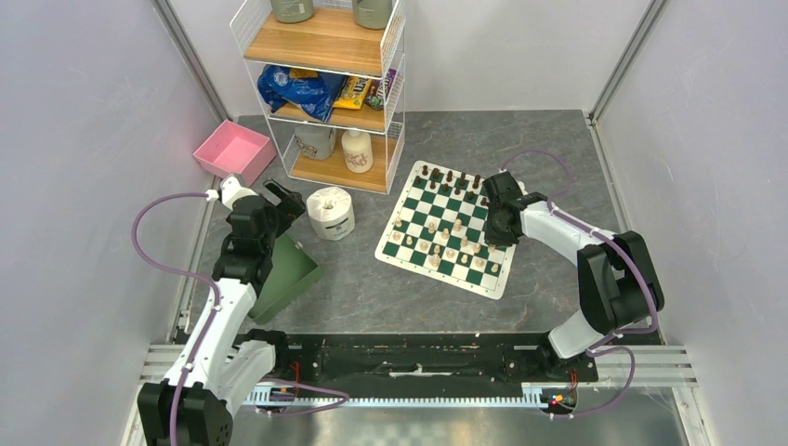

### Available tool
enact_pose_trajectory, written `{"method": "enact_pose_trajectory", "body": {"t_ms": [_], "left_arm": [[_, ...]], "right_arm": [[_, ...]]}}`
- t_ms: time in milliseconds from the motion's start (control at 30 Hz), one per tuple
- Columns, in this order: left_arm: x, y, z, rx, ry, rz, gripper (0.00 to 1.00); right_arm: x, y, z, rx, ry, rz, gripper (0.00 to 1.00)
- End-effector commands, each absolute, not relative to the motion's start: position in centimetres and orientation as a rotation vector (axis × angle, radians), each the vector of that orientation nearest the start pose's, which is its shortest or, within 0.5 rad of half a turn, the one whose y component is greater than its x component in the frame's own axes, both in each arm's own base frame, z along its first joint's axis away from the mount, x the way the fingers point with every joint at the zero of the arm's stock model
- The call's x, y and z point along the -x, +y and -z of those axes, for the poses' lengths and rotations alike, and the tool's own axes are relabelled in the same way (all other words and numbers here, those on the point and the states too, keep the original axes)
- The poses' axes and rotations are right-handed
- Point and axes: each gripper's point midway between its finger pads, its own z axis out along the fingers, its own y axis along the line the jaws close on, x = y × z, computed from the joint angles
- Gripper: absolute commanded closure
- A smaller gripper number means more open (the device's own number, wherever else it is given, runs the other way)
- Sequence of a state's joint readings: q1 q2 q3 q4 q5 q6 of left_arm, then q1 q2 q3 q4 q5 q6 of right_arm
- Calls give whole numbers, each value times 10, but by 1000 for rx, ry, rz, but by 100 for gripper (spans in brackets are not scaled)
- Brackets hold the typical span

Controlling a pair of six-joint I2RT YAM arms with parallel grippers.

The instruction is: Set up the chess pieces on the board

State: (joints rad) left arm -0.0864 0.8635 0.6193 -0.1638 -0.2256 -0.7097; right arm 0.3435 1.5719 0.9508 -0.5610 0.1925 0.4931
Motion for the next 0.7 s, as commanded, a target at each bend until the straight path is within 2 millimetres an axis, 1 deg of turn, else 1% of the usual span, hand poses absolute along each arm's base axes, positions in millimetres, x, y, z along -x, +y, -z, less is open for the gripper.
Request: {"method": "enact_pose_trajectory", "body": {"t_ms": [0, 133, 333, 500, 667], "left_arm": [[-321, -13, -195, 756, 1792, 314, 0], [-321, -13, -195, 756, 1793, 315, 0], [-321, -14, -195, 756, 1792, 318, 0], [-321, -14, -195, 758, 1791, 322, 0], [-321, -15, -195, 758, 1790, 332, 0]], "right_arm": [[-314, 98, -53, -242, 2650, -24, 78], [-311, 98, -64, -244, 2633, -39, 78], [-299, 96, -93, -236, 2591, -79, 78], [-275, 98, -101, -214, 2618, -144, 78], [-246, 98, -98, -225, 2659, -193, 78]]}}
